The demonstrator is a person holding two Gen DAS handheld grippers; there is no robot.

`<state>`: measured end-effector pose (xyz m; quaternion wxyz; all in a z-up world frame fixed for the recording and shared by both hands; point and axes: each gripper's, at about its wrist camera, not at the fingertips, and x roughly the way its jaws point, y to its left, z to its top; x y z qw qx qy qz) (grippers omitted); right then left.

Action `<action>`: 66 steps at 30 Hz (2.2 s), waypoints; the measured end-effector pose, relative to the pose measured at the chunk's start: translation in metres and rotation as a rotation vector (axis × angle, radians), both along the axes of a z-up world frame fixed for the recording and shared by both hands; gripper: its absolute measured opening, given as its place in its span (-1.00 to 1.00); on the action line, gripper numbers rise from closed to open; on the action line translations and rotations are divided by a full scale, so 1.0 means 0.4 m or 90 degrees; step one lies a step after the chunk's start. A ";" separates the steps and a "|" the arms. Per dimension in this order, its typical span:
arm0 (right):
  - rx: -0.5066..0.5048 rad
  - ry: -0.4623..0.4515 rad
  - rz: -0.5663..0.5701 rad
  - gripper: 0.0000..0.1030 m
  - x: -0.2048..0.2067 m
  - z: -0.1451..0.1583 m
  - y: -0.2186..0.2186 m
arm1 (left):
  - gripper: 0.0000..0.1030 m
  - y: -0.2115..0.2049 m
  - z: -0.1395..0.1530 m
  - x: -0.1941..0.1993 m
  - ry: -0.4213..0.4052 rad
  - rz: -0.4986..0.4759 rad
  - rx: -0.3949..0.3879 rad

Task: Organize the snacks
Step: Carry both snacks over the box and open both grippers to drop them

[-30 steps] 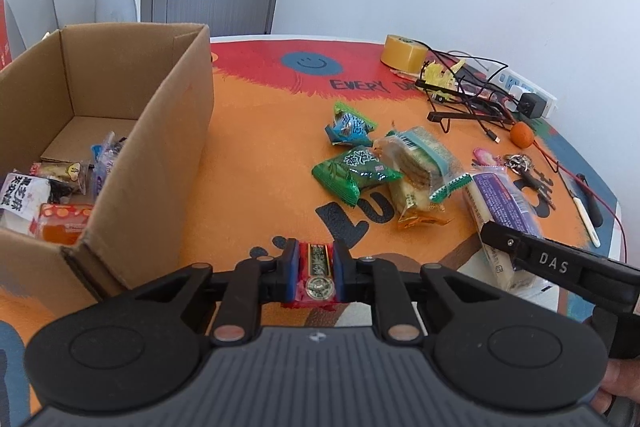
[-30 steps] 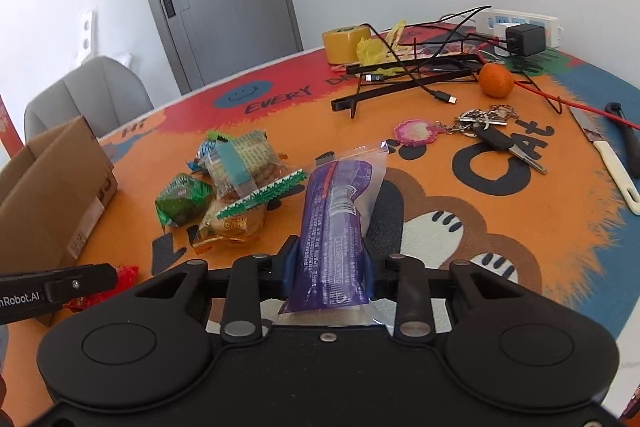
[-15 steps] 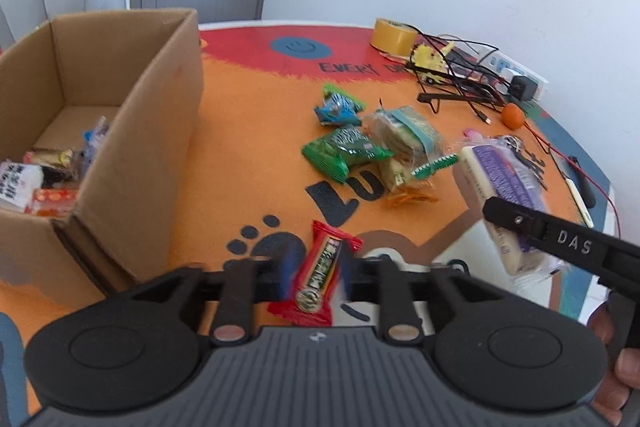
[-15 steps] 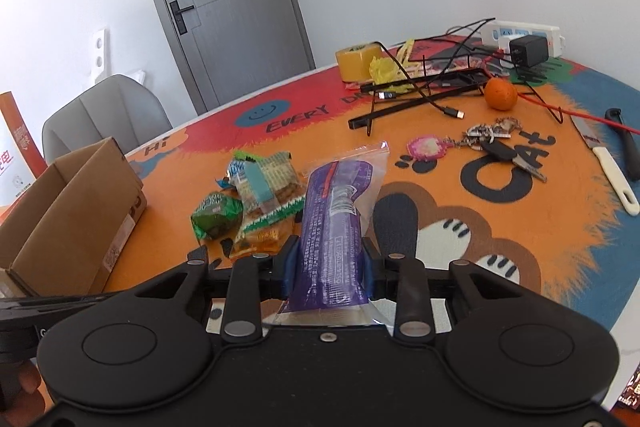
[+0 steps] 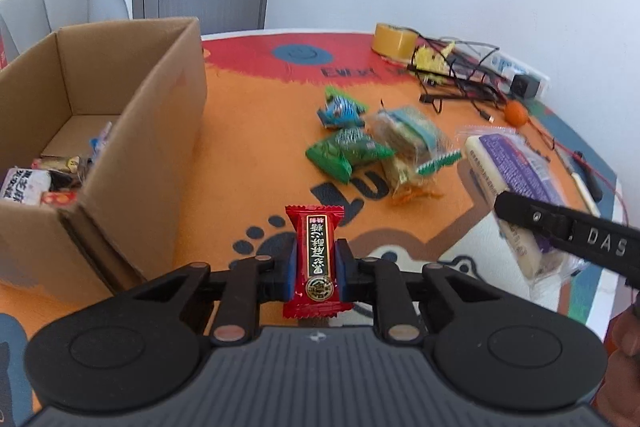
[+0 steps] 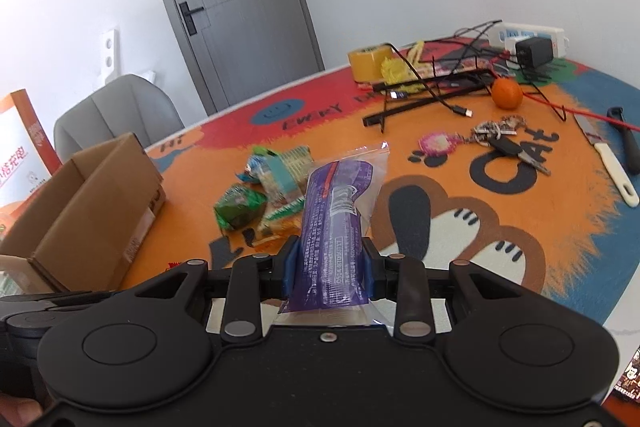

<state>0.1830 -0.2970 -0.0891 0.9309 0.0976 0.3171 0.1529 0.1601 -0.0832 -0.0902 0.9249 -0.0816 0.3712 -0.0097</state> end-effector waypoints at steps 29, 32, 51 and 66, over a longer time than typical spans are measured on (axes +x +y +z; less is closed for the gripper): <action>0.026 -0.059 0.099 -0.38 -0.010 0.130 0.197 | -0.65 0.173 0.201 -0.072 -0.121 0.072 0.009; 0.026 -0.064 0.111 -0.38 -0.008 0.141 0.228 | -0.65 0.209 0.209 -0.074 -0.126 0.090 0.008; 0.029 -0.069 0.182 -0.38 0.031 0.163 0.412 | -0.65 0.407 0.183 -0.045 -0.110 0.174 -0.004; 0.028 -0.054 0.203 -0.38 0.051 0.157 0.507 | -0.59 0.443 0.172 -0.052 -0.099 0.183 -0.024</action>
